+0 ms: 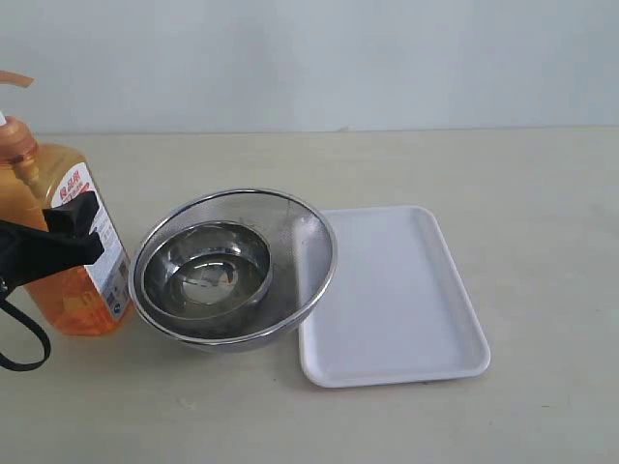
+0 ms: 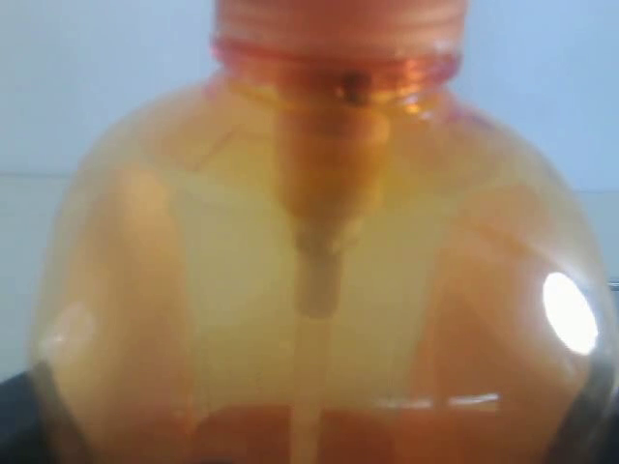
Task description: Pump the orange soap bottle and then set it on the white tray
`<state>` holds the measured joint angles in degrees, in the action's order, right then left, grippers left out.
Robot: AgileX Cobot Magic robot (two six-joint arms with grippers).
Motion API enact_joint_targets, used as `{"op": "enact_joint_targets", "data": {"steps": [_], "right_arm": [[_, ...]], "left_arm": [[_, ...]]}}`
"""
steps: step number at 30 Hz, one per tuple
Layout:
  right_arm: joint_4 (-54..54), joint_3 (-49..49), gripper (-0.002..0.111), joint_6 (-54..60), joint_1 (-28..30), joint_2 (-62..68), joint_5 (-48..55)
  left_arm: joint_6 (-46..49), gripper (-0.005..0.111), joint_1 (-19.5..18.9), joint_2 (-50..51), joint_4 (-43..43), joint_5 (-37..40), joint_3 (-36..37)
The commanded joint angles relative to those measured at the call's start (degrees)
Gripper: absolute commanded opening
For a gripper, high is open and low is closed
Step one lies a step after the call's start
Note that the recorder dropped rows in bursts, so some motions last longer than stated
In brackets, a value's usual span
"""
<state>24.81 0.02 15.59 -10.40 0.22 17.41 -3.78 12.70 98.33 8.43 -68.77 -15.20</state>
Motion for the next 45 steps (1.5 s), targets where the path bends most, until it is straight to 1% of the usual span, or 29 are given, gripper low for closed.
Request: {"op": "enact_joint_targets", "data": {"steps": [1, 18, 27, 41, 45], "right_arm": [[0.3, 0.0, 0.0, -0.1, 0.1, -0.2, 4.0], [0.3, 0.0, 0.0, -0.1, 0.1, -0.2, 3.8], [0.3, 0.0, 0.0, -0.1, 0.1, -0.2, 3.8], [0.3, 0.0, 0.0, -0.1, 0.1, -0.2, 3.8], [0.3, 0.0, 0.0, -0.1, 0.1, -0.2, 3.8]], "left_arm": [[-1.9, 0.005, 0.5, 0.0, -0.7, 1.2, -0.1], [-1.9, 0.005, 0.5, 0.0, -0.7, 1.4, -0.1], [-1.9, 0.005, 0.5, 0.0, -0.7, 0.1, -0.1], [-1.9, 0.005, 0.5, 0.0, -0.5, 1.7, -0.1], [-1.9, 0.005, 0.5, 0.0, -0.5, 0.9, -0.1]]}}
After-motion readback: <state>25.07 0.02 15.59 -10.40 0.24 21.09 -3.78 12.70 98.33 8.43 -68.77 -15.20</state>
